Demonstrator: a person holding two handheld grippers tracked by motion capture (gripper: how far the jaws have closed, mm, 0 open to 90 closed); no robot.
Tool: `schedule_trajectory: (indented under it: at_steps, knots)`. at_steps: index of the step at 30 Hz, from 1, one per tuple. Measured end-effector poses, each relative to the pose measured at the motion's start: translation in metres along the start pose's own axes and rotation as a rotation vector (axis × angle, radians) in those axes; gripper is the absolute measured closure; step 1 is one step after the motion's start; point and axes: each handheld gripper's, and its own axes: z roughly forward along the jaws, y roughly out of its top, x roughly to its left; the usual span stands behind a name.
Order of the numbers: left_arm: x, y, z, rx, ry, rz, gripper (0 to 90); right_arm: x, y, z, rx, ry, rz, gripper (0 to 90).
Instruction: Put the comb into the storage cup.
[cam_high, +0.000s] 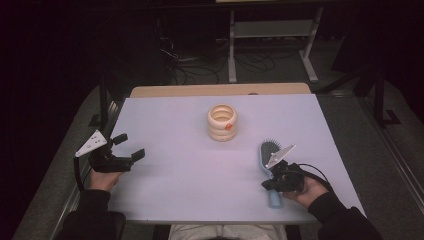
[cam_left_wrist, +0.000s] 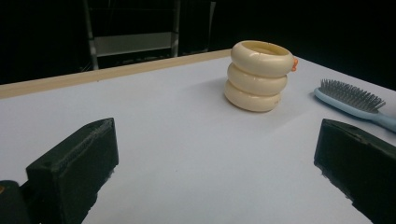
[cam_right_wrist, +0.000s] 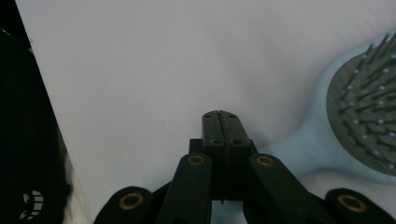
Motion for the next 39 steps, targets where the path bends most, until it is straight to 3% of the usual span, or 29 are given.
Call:
schedule_trajectory:
  at_steps: [7,19,39]
  knots:
    - [0.0,0.0,0.001,0.005,-0.003,0.001,0.0,0.0,-0.006,0.0,0.02,0.009,0.007,89.0]
    - [0.0,-0.001,0.003,0.011,-0.01,0.0,0.0,-0.009,-0.019,-0.009,0.002,0.038,0.036,88.9]
    - [0.0,-0.001,0.005,0.032,-0.012,-0.003,0.0,-0.029,-0.048,-0.026,-0.016,0.014,0.119,88.9]
